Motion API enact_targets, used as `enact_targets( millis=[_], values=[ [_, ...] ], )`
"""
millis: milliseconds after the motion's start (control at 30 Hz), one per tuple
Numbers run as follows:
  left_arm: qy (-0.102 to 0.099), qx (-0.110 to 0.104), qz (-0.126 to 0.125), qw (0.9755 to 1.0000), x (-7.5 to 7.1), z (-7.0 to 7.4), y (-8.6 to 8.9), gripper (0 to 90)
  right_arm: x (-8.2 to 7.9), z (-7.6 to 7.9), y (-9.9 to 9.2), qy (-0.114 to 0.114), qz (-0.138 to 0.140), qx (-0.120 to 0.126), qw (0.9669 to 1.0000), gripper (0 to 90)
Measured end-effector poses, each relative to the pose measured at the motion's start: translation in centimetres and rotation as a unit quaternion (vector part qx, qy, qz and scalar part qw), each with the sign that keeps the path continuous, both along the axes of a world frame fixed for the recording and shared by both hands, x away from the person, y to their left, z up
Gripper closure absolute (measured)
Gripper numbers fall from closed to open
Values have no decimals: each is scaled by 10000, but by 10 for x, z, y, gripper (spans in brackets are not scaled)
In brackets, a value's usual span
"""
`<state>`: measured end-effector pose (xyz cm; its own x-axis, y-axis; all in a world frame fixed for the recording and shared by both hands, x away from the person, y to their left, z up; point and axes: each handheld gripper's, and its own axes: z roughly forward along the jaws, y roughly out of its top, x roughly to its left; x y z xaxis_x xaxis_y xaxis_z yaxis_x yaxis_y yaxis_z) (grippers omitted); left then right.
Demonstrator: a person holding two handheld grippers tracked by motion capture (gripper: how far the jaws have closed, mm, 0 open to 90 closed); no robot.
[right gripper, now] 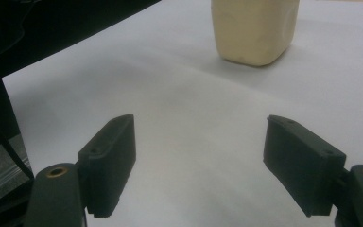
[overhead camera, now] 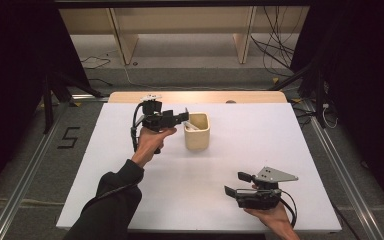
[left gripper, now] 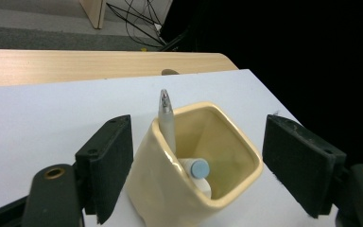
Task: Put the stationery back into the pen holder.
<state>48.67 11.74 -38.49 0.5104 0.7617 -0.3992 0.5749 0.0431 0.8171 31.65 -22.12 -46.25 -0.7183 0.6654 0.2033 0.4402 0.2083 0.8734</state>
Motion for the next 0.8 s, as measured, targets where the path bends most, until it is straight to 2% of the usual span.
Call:
enact_targets(
  millis=[100,167,267,467,533,700,800],
  values=[
    [-13,65,-108,9999,-5,-1,5,239,0,0,0,-3,-13,13,10000,266],
    [-28,12,-139,9999,-10,-2,9,234,0,0,0,-1,-16,8,10000,266],
    [-75,131,-220,9996,-16,-3,11,234,0,0,0,4,-8,2,10000,266],
    [-148,194,-377,9990,-30,-7,18,231,0,0,0,4,-28,32,10000,266],
    [-134,170,-391,9990,-34,-10,19,231,0,0,0,7,-29,41,10000,266],
    [-119,303,-459,9984,-43,-16,21,223,0,0,0,12,-19,30,10000,266],
    [-102,309,-506,9982,-48,-20,21,219,0,0,1,4,-21,35,10000,266]
  ],
)
